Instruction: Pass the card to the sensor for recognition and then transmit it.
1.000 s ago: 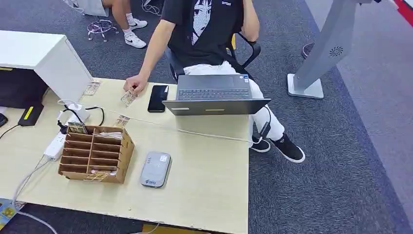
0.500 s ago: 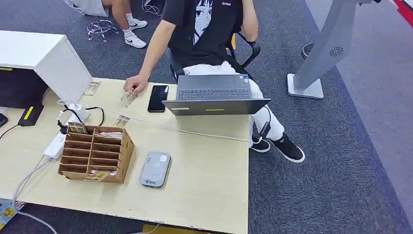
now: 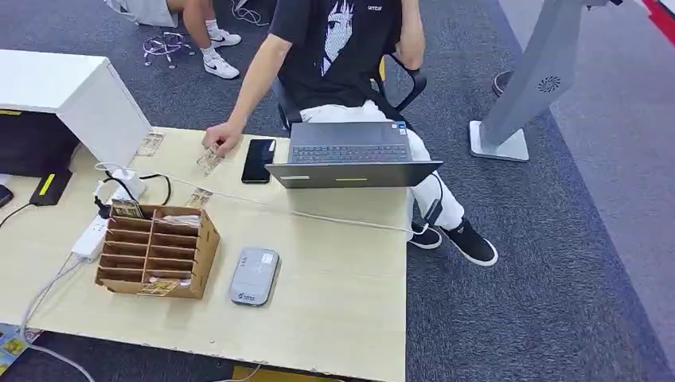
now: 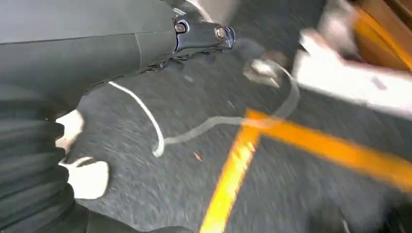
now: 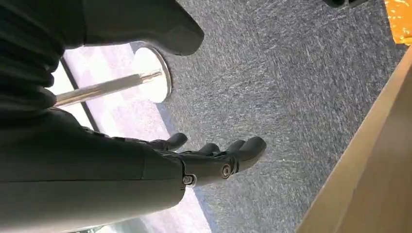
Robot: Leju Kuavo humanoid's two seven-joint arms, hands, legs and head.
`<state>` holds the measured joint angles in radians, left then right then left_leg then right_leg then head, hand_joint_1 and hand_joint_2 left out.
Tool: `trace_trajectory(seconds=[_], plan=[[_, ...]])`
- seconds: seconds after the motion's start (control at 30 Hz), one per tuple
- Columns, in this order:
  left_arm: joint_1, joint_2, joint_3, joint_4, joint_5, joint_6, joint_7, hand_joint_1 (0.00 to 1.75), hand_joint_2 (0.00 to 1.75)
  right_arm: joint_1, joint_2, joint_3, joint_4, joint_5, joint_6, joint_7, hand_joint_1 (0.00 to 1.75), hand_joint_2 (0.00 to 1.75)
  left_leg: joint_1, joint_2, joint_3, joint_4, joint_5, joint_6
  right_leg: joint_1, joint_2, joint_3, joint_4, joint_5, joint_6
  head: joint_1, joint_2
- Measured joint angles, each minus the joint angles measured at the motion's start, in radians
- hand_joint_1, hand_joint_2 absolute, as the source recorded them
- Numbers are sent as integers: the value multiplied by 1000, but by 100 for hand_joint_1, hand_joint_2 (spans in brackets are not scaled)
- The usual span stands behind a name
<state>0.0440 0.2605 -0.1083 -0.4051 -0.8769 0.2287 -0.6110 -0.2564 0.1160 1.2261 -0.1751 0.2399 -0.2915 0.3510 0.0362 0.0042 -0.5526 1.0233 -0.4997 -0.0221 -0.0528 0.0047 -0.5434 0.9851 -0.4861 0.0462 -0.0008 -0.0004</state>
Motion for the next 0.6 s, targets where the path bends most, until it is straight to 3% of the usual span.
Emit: trace_trajectory(seconds=[0.1,0.33,0.6], plan=[[0,-21,0,18,72,86,51,0,175,1,0,0,0,-11,-5,-2,0,175,0,0,0,0,0,0,0,0,0,0,0,0,0,0],[9,-87,56,29,237,185,143,0,175,6,1,-13,0,-18,-28,15,0,175,-1,0,-1,0,0,0,0,0,-1,0,0,0,0,0],[57,-161,159,-19,322,209,225,0,175,24,-1,-36,0,-25,-48,27,0,175,-1,0,0,0,0,0,0,0,-1,0,0,0,0,0]])
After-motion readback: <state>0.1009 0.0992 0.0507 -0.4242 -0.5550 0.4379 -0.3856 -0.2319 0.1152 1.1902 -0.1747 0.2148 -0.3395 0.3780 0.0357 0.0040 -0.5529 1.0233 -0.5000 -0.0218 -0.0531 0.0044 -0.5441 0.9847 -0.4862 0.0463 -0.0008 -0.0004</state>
